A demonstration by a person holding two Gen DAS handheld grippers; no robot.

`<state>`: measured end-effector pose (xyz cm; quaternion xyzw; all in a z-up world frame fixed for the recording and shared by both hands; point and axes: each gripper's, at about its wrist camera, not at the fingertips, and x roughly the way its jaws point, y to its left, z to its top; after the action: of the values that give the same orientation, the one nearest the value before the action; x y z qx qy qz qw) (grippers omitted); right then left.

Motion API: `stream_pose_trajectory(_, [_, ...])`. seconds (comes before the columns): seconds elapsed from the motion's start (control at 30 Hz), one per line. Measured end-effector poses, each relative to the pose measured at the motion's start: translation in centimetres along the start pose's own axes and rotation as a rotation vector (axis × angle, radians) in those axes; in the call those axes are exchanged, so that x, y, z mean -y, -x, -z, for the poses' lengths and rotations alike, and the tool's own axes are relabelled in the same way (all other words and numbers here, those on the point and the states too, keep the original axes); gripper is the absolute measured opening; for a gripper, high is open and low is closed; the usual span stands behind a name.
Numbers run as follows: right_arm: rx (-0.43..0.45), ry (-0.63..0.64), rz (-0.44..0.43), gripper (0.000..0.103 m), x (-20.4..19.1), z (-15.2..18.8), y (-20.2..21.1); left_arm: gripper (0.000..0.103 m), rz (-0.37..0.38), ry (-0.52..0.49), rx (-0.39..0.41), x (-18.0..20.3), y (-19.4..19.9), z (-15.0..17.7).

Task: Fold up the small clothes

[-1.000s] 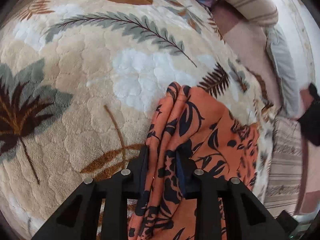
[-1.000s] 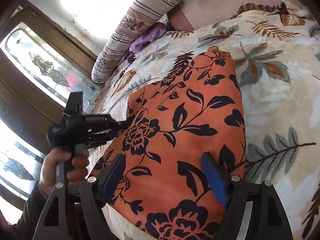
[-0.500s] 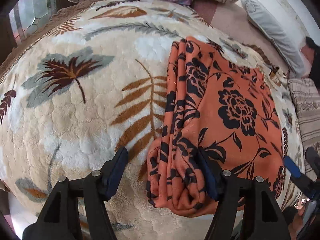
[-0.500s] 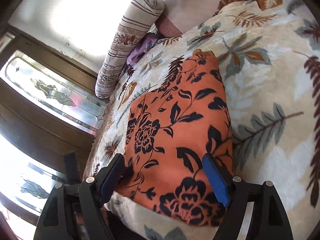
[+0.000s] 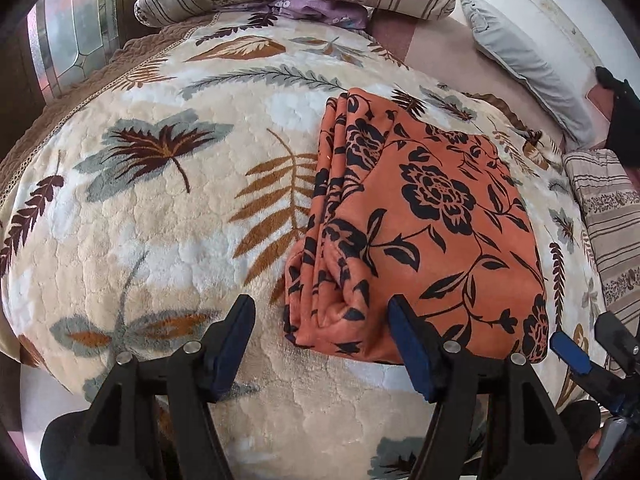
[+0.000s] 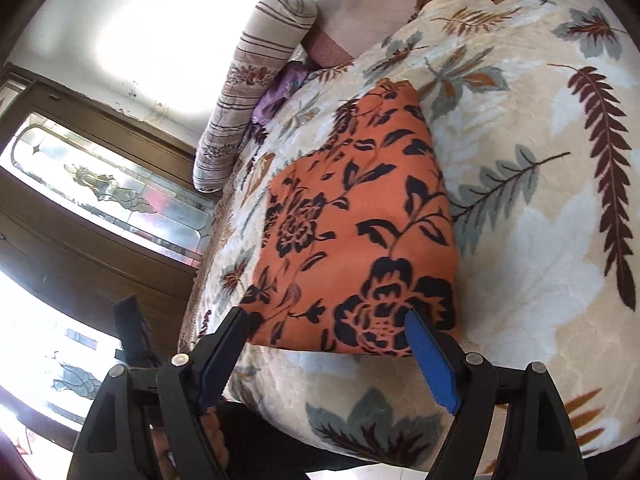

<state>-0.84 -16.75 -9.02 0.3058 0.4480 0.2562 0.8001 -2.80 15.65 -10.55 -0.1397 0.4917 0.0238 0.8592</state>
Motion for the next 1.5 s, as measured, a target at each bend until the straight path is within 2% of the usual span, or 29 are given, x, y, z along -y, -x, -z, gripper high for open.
stream_pose_trajectory(0.1, [-0.002, 0.036, -0.022, 0.083, -1.2, -0.3, -0.6, 0.07, 0.008, 0.006, -0.007, -0.3, -0.2, 0.3])
stream_pose_trajectory(0.17, [-0.024, 0.036, -0.035, 0.093, -0.8, -0.7, -1.9, 0.07, 0.012, 0.012, -0.012, -0.4, -0.5, 0.3])
stream_pose_trajectory(0.23, [-0.098, -0.003, -0.002, 0.093, 1.0, -0.8, -4.4, 0.07, 0.02, 0.014, -0.022, -0.6, -0.8, 0.4])
stream_pose_trajectory(0.33, [-0.068, -0.045, -0.041, 0.093, 1.1, -0.6, -3.7, 0.07, 0.027, 0.006, -0.004, -0.8, -0.3, 0.7])
stream_pose_trajectory(0.47, [-0.023, 0.0, -0.021, 0.093, 0.5, -0.5, -1.9, 0.071, 0.11, 0.04, 0.064, -1.4, 1.4, 0.5])
stream_pose_trajectory(0.5, [-0.008, 0.001, -0.01, 0.093, 0.7, -0.4, -1.5, 0.075, 0.121, 0.035, 0.068, -1.4, 1.4, 0.5])
stream_pose_trajectory(0.53, [0.011, -0.005, -0.001, 0.093, 1.1, -0.2, -0.9, 0.077, 0.106, 0.022, 0.051, -1.4, 0.7, 0.5])
stream_pose_trajectory(0.6, [0.033, -0.041, 0.012, 0.093, 2.5, 0.1, 0.0, 0.077, 0.037, 0.003, -0.054, -1.4, -1.8, 1.0])
stream_pose_trajectory(0.67, [0.041, -0.078, 0.019, 0.093, 3.7, 0.2, 0.8, 0.077, 0.045, -0.002, -0.013, -1.2, -1.1, 1.2])
stream_pose_trajectory(0.83, [0.072, -0.104, 0.003, 0.093, 5.3, -1.8, 2.2, 0.077, 0.144, 0.012, 0.093, -0.6, 2.4, -1.3])
stream_pose_trajectory(0.97, [0.032, -0.118, -0.026, 0.093, 6.3, -5.2, 0.1, 0.079, 0.172, -0.015, 0.108, -0.1, 1.7, -4.7])
stream_pose_trajectory(1.07, [-0.011, -0.13, -0.035, 0.093, 7.6, -7.5, -3.3, 0.079, 0.233, 0.031, 0.063, -0.2, -0.9, -7.3])
stream_pose_trajectory(1.13, [-0.033, -0.143, -0.022, 0.093, 8.5, -8.6, -5.6, 0.079, 0.245, 0.047, 0.01, -0.3, -3.4, -8.1])
stream_pose_trajectory(1.2, [-0.092, -0.14, -0.052, 0.093, 8.6, -8.5, -8.0, 0.077, 0.227, 0.08, -0.071, -0.6, -6.4, -8.0])
stream_pose_trajectory(1.23, [-0.151, -0.109, -0.058, 0.092, 8.0, -8.2, -9.5, 0.077, 0.226, 0.082, -0.105, -0.6, -7.4, -7.5])
stream_pose_trajectory(1.27, [-0.177, -0.046, -0.015, 0.084, 7.1, -8.0, -10.3, 0.074, 0.219, 0.057, -0.074, -0.3, -7.3, -7.3])
stream_pose_trajectory(1.3, [-0.185, -0.003, 0.02, 0.069, 6.4, -7.8, -10.7, 0.058, 0.22, 0.023, -0.06, 0.1, -7.1, -7.1])
stream_pose_trajectory(1.33, [-0.212, 0.011, 0.033, 0.05, 6.0, -7.8, -11.2, 0.05, 0.242, 0.018, -0.075, 0.4, -7.1, -7.1])
stream_pose_trajectory(1.37, [-0.21, 0.024, 0.03, 0.043, 5.7, -7.8, -11.2, 0.045, 0.241, 0.028, -0.074, 0.5, -7.0, -7.3])
stream_pose_trajectory(1.4, [-0.203, 0.06, 0.043, 0.041, 5.1, -7.9, -11.0, 0.038, 0.236, 0.028, -0.066, 0.6, -6.8, -7.5])
stream_pose_trajectory(1.5, [-0.157, 0.172, 0.071, 0.035, 2.5, -8.5, -9.0, 0.03, 0.257, 0.031, -0.023, 1.5, -6.0, -7.9])
